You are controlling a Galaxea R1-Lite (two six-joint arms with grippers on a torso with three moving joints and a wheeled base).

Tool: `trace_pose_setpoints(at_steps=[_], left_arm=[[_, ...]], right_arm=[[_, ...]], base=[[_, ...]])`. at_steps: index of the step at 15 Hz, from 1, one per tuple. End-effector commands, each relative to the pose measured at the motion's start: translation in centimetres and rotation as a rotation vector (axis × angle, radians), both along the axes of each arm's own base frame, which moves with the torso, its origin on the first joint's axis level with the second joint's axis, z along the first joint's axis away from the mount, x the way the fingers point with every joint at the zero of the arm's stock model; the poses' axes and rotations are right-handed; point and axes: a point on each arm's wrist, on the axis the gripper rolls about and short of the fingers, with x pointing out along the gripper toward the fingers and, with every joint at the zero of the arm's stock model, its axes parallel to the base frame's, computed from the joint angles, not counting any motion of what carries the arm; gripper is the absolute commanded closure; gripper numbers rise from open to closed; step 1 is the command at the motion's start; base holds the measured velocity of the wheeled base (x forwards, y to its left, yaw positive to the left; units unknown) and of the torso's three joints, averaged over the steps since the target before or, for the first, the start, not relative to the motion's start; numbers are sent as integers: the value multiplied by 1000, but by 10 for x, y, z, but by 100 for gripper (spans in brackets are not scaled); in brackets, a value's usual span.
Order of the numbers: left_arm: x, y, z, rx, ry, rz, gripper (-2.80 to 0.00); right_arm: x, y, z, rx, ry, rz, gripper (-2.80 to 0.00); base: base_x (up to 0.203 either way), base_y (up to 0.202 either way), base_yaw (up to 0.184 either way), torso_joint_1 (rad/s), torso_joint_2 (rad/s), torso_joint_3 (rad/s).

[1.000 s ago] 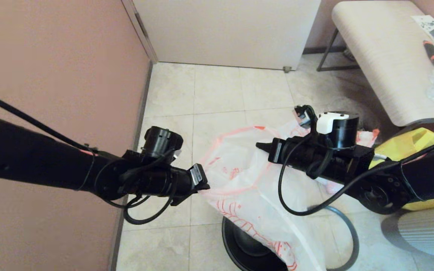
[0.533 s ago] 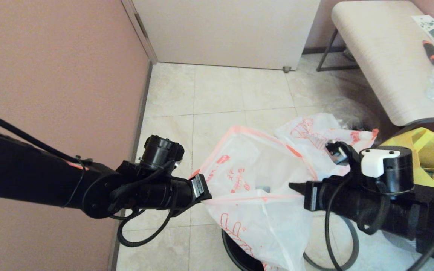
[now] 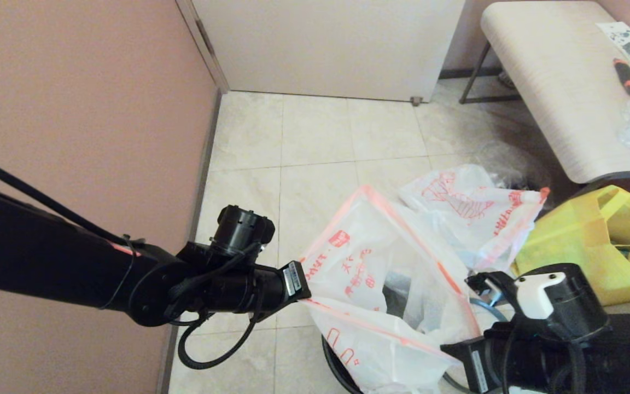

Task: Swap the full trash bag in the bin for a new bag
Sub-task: Put the new garbage bag on the trash can

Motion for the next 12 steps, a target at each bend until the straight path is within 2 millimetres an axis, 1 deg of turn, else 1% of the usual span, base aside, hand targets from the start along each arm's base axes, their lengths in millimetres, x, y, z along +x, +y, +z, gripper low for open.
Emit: trace_pose_setpoints(at_steps=[1,3,5,7,11,12], left_arm=[[-2,-2,-3,-1,13,-8,0],[-6,-4,-1,-4,9,-21,0],[-6,-7,-2,-11,2,-31,0],[-1,-10,-5,-31,-25,-31,0],[18,-21,-15,-41,-44,-28,0],[21,-22,-19,-36,-40,-26,0]], right_arm=[[13,21,-40,-92,125,44,0],[26,37,-62,-140,167,80,0],[43,55,-79,-170,172,117,0],[58,70,-94,-186,170,137,0],[94,99,-131,-197,173,135,0],[104,106,-135,-193,154,125,0]], base=[[0,0,0,0,0,0],[0,0,0,0,0,0],[0,0,0,0,0,0],[0,0,0,0,0,0],[0,0,0,0,0,0],[0,0,0,0,0,0]])
